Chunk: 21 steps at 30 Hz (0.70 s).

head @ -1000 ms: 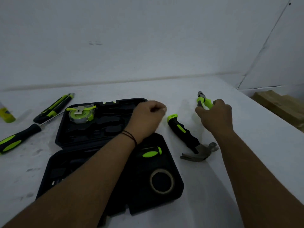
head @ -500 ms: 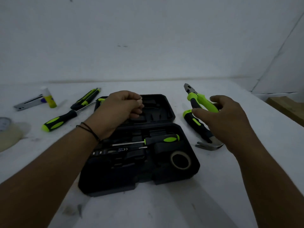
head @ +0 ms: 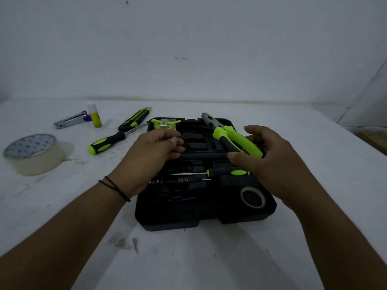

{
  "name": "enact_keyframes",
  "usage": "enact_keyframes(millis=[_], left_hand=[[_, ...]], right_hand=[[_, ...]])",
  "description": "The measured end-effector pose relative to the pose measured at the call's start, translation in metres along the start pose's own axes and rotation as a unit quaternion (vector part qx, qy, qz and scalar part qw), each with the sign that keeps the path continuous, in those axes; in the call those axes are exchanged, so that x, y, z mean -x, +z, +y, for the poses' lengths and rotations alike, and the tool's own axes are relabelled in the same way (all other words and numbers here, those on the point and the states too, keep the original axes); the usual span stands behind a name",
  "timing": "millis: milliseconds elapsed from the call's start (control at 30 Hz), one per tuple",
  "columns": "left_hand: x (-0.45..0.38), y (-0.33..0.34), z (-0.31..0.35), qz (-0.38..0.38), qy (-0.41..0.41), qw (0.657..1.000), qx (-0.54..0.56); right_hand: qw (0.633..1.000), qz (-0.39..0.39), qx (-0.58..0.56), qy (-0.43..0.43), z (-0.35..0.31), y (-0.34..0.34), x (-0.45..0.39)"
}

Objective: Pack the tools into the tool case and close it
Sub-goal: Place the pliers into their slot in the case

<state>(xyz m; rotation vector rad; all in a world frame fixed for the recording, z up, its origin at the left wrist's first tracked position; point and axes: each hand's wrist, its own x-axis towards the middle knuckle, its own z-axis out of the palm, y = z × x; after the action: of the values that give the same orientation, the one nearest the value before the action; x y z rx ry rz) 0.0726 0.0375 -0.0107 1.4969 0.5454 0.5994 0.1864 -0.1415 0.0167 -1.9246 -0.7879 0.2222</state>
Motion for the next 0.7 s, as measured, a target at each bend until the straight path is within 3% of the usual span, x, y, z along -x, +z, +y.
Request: enact_keyframes(millis=[333, 533, 700], left_hand=[[-0.001, 0.02, -0.003, -0.147, -0.147, 0.953, 0.218], [-0.012, 0.013, -0.01, -0.078, -0.167, 0.936, 0.299], [-0.026, -0.015, -0.012, -0.037, -0.16, 0.945, 0.282]], right_hand=[[0.999, -0.03, -0.023, -0.039, -0.013, 0.056, -0.009], [0.998, -0.06, -0.014, -0.02, -0.017, 0.068, -0.011], [0.998, -0.043, 0.051, 0.0, -0.013, 0.05, -0.027]])
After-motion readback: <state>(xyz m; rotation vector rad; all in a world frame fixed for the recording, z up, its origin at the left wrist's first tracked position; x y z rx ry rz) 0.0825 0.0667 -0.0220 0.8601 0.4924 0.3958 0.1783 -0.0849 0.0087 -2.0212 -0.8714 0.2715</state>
